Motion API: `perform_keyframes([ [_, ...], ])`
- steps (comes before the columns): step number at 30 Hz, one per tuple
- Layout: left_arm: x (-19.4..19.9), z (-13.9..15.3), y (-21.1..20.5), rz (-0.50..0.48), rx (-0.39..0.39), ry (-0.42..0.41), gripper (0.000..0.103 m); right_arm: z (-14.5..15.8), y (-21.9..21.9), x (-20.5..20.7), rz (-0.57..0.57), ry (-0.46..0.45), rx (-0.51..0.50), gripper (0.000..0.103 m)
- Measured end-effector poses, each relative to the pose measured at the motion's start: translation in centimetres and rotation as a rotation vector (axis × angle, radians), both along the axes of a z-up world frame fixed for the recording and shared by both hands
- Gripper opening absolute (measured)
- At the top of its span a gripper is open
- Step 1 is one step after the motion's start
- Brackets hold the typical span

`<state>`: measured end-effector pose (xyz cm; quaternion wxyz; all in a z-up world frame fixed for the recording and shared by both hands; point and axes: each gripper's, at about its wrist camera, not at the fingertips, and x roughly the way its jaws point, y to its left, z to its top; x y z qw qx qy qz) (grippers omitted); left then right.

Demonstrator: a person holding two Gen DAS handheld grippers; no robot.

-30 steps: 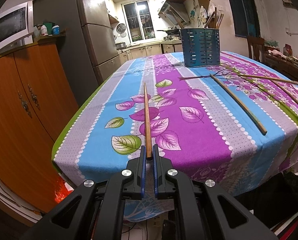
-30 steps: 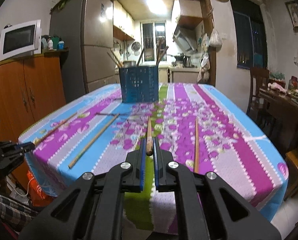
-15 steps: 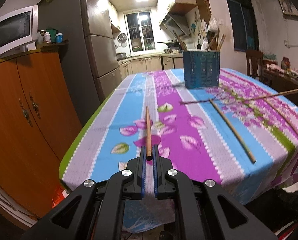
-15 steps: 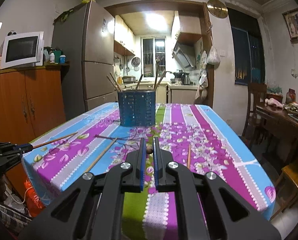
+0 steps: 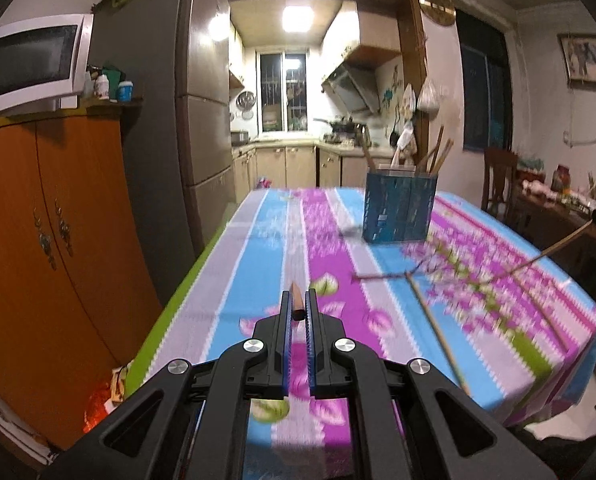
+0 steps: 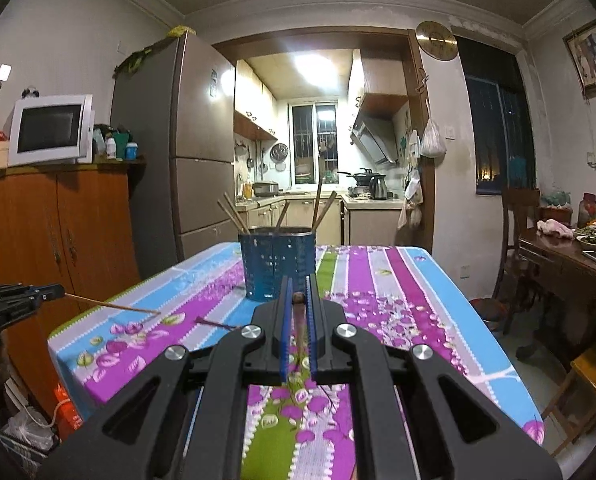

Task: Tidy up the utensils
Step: 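Lift the held chopsticks with both tools and carry them over the blue holder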

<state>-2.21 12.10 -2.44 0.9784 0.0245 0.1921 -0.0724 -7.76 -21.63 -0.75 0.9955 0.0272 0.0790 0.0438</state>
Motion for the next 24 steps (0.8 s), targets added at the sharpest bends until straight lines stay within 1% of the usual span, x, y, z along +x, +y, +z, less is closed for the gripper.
perform_keyframes([
  [5, 0.9, 2.9, -0.1, -0.029, -0.025, -0.038, 0.007, 1.1, -0.9, 1.2, 0.013, -0.002, 0.028, 0.005],
  [10, 2.4, 5.3, -0.8, -0.067, -0.035, -0.060, 0.007, 1.8, -1.2, 2.4, 0.022, 0.005, 0.029, 0.005],
  [14, 4.3, 6.4, -1.3, -0.091, -0.044, -0.051, 0.007, 2.6, -1.4, 3.8, 0.036, 0.017, 0.041, 0.005],
  [17, 5.9, 7.0, -1.5, -0.108, -0.059, -0.029, 0.007, 3.5, -1.2, 5.1, 0.052, 0.027, 0.036, 0.005],
  [21, 7.7, 7.7, -1.6, -0.124, -0.070, -0.003, 0.007, 5.0, -0.5, 6.3, 0.067, 0.019, 0.005, 0.005],
  [24, 8.5, 8.5, -1.4, -0.134, -0.084, 0.001, 0.007, 6.2, -0.1, 6.8, 0.079, 0.006, -0.016, 0.005],
])
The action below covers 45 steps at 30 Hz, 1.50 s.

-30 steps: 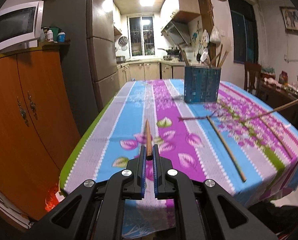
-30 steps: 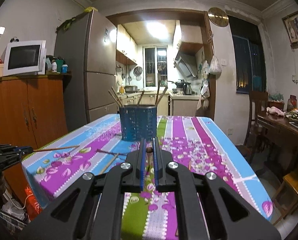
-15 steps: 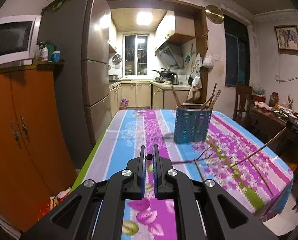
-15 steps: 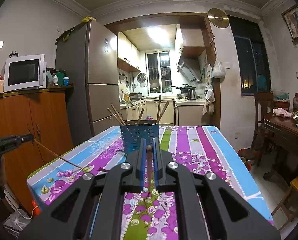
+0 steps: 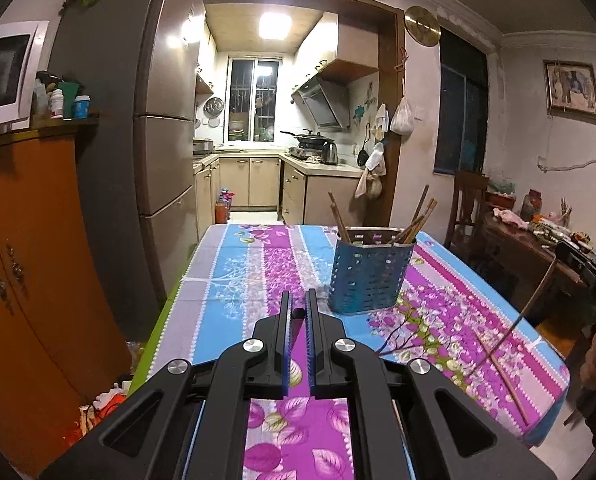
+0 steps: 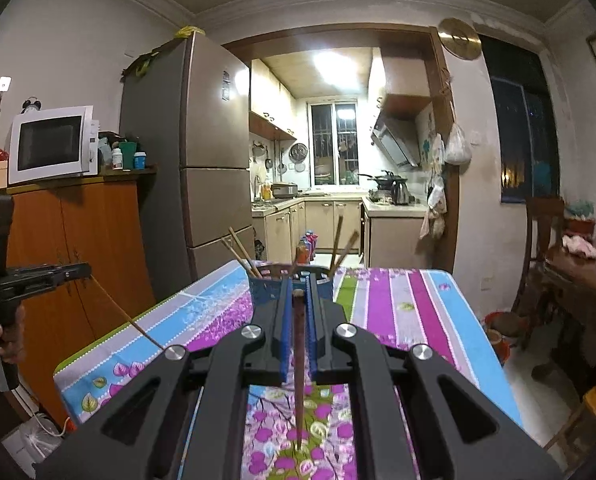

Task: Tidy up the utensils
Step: 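Lift the held chopsticks with both tools and carry them over the blue holder, then lower the chopsticks into the holder and open the right tool while the left tool lowers its chopstick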

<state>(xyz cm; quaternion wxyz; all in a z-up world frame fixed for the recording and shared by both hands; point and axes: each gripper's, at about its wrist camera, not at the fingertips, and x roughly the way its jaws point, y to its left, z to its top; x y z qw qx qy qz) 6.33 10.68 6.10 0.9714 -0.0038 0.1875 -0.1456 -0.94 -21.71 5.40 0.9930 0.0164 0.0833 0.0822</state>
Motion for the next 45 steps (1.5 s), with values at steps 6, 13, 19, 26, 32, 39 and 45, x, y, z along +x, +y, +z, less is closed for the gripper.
perform_keyframes([
  [6, 0.7, 2.3, -0.1, -0.042, -0.038, -0.010, 0.007, 1.7, 0.5, 0.8, 0.029, -0.005, -0.018, 0.005],
  [13, 0.1, 3.2, -1.7, -0.088, -0.036, -0.035, 0.007, 2.0, 0.5, 0.9, 0.044, -0.002, -0.018, 0.005],
  [19, 0.6, 3.1, -3.0, -0.116, -0.036, -0.023, 0.007, 2.1, 0.5, 1.0, 0.051, 0.011, -0.022, 0.005],
  [26, 2.4, 4.6, -5.9, -0.194, -0.036, -0.027, 0.007, 3.6, 0.8, 2.4, 0.081, 0.016, -0.019, 0.005],
  [32, 5.3, 8.0, -9.5, -0.238, -0.040, -0.074, 0.007, 6.3, 0.3, 5.1, 0.094, 0.007, 0.000, 0.005],
  [39, 10.6, 14.2, -13.2, -0.195, -0.028, -0.220, 0.007, 12.6, -0.8, 9.5, 0.051, -0.117, 0.019, 0.005],
  [45, 16.1, 16.5, -14.7, -0.151, -0.069, -0.259, 0.007, 15.0, -2.3, 14.7, 0.028, -0.189, 0.080, 0.005],
])
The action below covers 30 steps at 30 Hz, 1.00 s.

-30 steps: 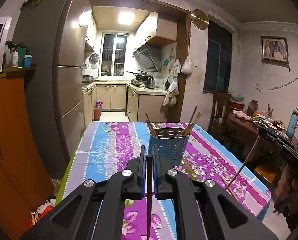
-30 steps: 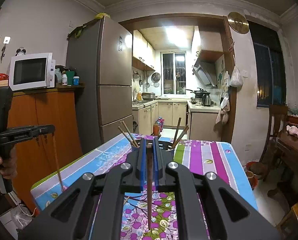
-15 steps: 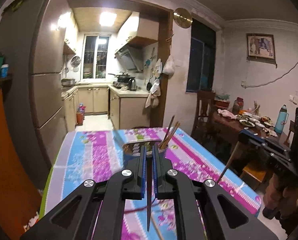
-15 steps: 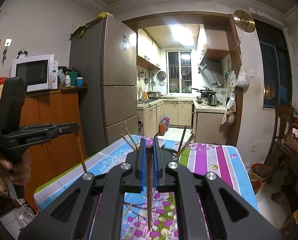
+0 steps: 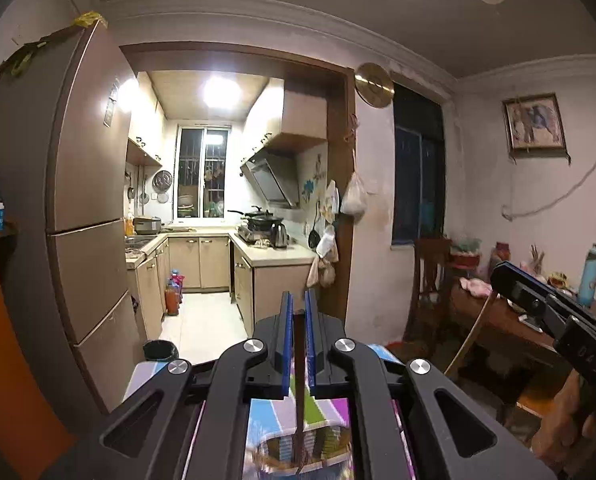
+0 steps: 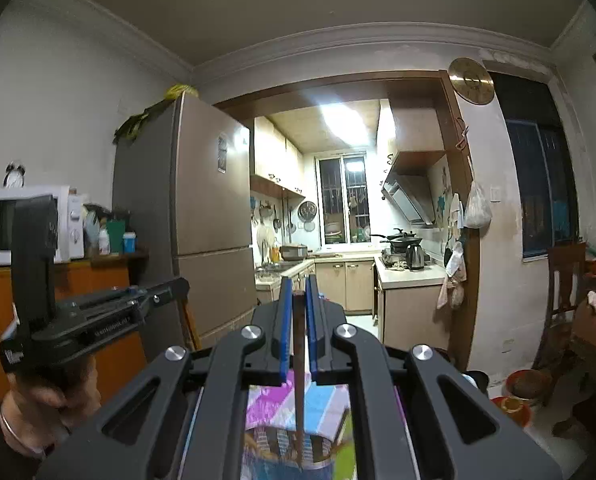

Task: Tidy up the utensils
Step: 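Lower the chopsticks into the holder and open the right tool while the left tool lowers its chopstick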

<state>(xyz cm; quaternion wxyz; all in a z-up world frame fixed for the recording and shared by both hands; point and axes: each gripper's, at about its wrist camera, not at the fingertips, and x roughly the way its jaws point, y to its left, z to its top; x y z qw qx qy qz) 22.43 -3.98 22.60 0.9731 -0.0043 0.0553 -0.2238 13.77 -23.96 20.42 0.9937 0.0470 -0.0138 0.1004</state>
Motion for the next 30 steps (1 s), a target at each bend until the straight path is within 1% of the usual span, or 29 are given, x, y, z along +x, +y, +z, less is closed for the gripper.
perform_keyframes([
  [3, 2.5, -0.4, -0.6, 0.011, -0.012, -0.006, 0.007, -0.7, -0.3, 2.6, -0.010, 0.006, 0.022, 0.005],
  [6, 4.7, -2.0, -0.7, 0.000, -0.037, 0.016, 0.007, -2.3, -0.5, 5.1, -0.010, 0.033, 0.051, 0.005],
  [9, 6.6, -4.5, -0.8, -0.009, -0.044, 0.056, 0.007, -4.5, -0.4, 7.0, -0.011, 0.066, 0.065, 0.005],
  [10, 7.0, -5.5, -1.0, -0.009, -0.035, 0.067, 0.007, -5.3, -0.2, 7.5, -0.011, 0.078, 0.067, 0.005],
  [12, 7.5, -7.0, -1.1, -0.013, -0.023, 0.076, 0.007, -6.8, 0.1, 8.3, -0.005, 0.105, 0.074, 0.005],
  [14, 8.0, -8.9, -1.1, -0.021, -0.028, 0.094, 0.007, -7.9, 0.4, 9.0, -0.003, 0.125, 0.079, 0.005],
  [17, 8.8, -10.9, -1.3, -0.030, -0.028, 0.126, 0.007, -9.7, 0.8, 9.8, 0.009, 0.169, 0.094, 0.005],
  [21, 9.4, -13.4, -1.5, -0.022, -0.005, 0.160, 0.007, -11.7, 1.4, 10.7, 0.005, 0.227, 0.078, 0.006],
  [24, 9.5, -15.0, -1.7, -0.006, 0.018, 0.183, 0.007, -12.5, 1.9, 11.0, -0.007, 0.250, 0.051, 0.006],
  [25, 9.5, -15.1, -1.6, 0.002, 0.020, 0.183, 0.007, -12.6, 2.0, 11.0, -0.012, 0.255, 0.041, 0.007],
  [27, 9.5, -15.1, -1.4, 0.014, 0.021, 0.183, 0.008, -12.2, 2.0, 10.6, -0.030, 0.247, 0.029, 0.019],
  [28, 9.2, -14.6, -1.1, 0.021, 0.019, 0.171, 0.008, -11.8, 1.8, 10.2, -0.035, 0.233, 0.029, 0.022],
  [30, 8.6, -13.1, -0.4, 0.034, 0.006, 0.139, 0.008, -10.4, 1.3, 8.9, -0.045, 0.191, 0.031, 0.022],
])
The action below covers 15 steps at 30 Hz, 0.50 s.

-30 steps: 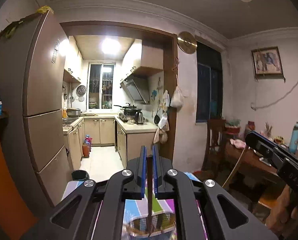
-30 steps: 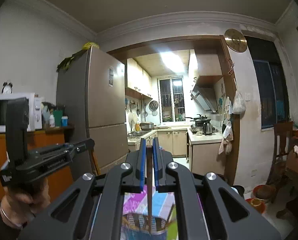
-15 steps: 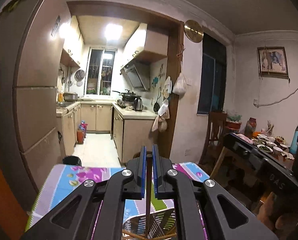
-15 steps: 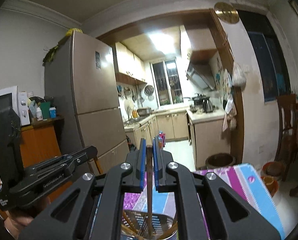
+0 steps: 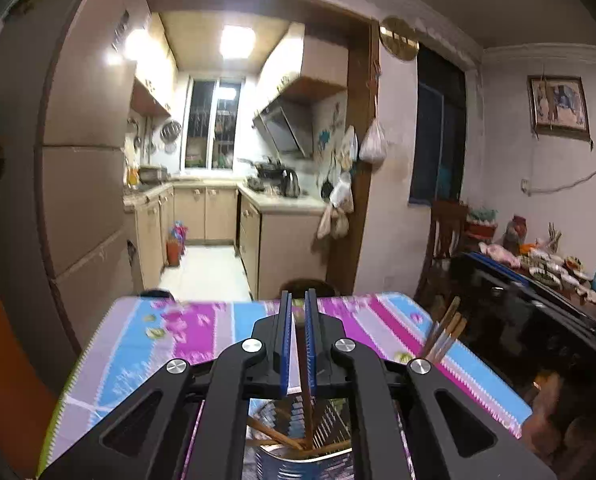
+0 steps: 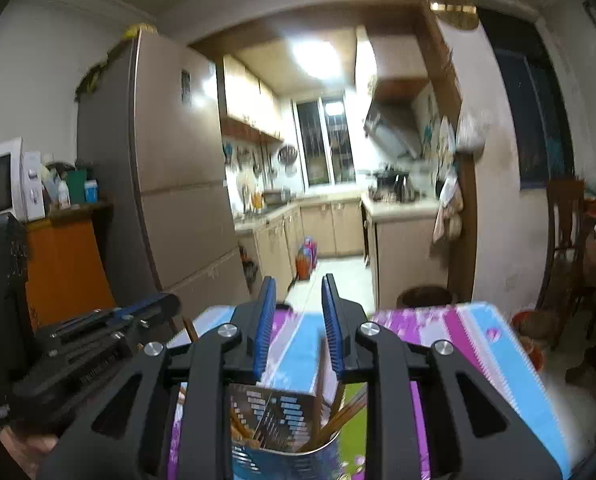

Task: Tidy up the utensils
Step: 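Lower the chopsticks into the holder and open the right tool while the left tool lowers its chopstick, then open the left tool and move both open tools back toward the loose chopsticks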

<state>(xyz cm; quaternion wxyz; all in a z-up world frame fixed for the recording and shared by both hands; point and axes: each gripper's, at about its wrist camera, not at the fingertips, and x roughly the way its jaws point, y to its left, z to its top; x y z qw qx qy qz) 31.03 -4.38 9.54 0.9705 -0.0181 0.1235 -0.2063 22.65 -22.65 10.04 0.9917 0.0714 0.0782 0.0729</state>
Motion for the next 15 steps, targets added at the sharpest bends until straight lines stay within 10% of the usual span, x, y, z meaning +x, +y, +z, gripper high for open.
perform_keyframes([
  [7, -6.8, 6.8, 5.4, 0.124, -0.039, -0.199, 0.012, 5.2, -3.8, -7.5, -0.067, -0.164, -0.007, 0.041],
  [15, -18.9, 7.0, 10.0, 0.275, 0.063, -0.375, 0.084, 6.4, -8.9, -20.3, -0.170, -0.282, -0.013, 0.098],
])
